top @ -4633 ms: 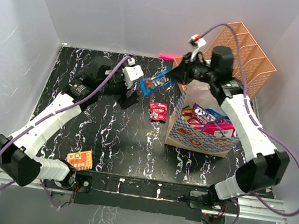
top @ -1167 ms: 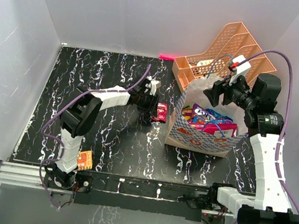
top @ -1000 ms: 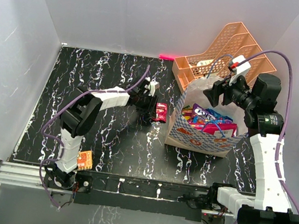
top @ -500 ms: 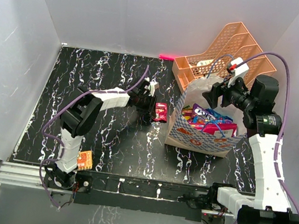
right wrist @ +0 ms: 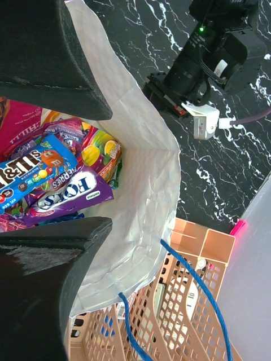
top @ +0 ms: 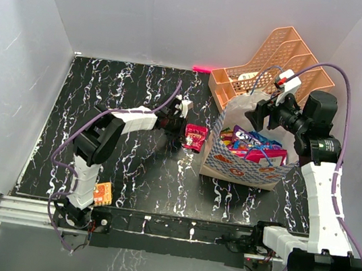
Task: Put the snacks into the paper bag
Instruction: Pick up the snack from the center of the board.
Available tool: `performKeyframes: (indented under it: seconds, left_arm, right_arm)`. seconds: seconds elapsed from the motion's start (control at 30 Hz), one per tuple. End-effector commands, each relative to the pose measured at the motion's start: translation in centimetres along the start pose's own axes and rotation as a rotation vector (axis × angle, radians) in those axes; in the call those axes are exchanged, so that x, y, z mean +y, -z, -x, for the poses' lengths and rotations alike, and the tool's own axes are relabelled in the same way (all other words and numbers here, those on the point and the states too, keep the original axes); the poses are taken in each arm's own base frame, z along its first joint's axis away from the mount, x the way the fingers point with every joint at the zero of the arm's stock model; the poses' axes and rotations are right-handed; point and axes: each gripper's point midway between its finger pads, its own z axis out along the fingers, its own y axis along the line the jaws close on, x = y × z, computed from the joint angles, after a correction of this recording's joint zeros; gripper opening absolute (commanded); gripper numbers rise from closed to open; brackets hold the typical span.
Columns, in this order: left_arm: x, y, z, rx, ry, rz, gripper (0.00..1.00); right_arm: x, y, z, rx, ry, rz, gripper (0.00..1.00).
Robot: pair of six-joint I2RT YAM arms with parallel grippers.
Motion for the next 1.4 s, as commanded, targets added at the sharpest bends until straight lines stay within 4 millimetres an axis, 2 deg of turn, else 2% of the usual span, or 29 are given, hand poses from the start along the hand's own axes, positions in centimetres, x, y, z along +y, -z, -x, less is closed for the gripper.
performKeyframes:
  seconds: [0.0, 0.23, 0.6, 0.73, 0.87, 1.07, 1.2, 1.37]
  left_arm:
    - [-0.7, 1.7, 0.7, -0.016, -0.086, -0.005, 0.0]
    - [-1.4, 4.7, 3.0, -0.106, -0.2, 0.021, 0.0]
    - [-1.1, 8.8, 3.9, -0.148, -0.311, 0.032, 0.0]
    - [-1.2, 11.2, 4.7, -0.204, -0.373, 0.038, 0.0]
    - [-1.9, 14.5, 6.0, -0.294, -0.464, 0.058, 0.0]
    - [-4.1, 19.1, 7.1, -0.376, -0.575, 0.051, 0.0]
    - [-5.8, 21.2, 7.5, -0.387, -0.626, 0.008, 0.0]
    - [-7.5, 23.5, 7.7, -0.423, -0.712, -0.029, 0.0]
  right_arm:
    - [-0.1, 0.4, 2.0, -0.067, 0.038, -0.009, 0.73]
    - [-0.1, 0.6, 2.7, -0.079, 0.049, -0.01, 0.73]
    - [0.4, 0.4, 4.9, -0.112, 0.066, 0.055, 0.73]
    - [0.6, 0.1, 6.1, -0.129, 0.075, 0.091, 0.73]
    - [1.2, -0.5, 6.9, -0.138, 0.073, 0.145, 0.73]
    - [3.0, -1.8, 8.0, -0.147, 0.063, 0.241, 0.73]
    - [4.7, -3.0, 8.7, -0.151, 0.068, 0.302, 0.73]
    - [7.6, -5.5, 9.1, -0.125, 0.059, 0.368, 0.72]
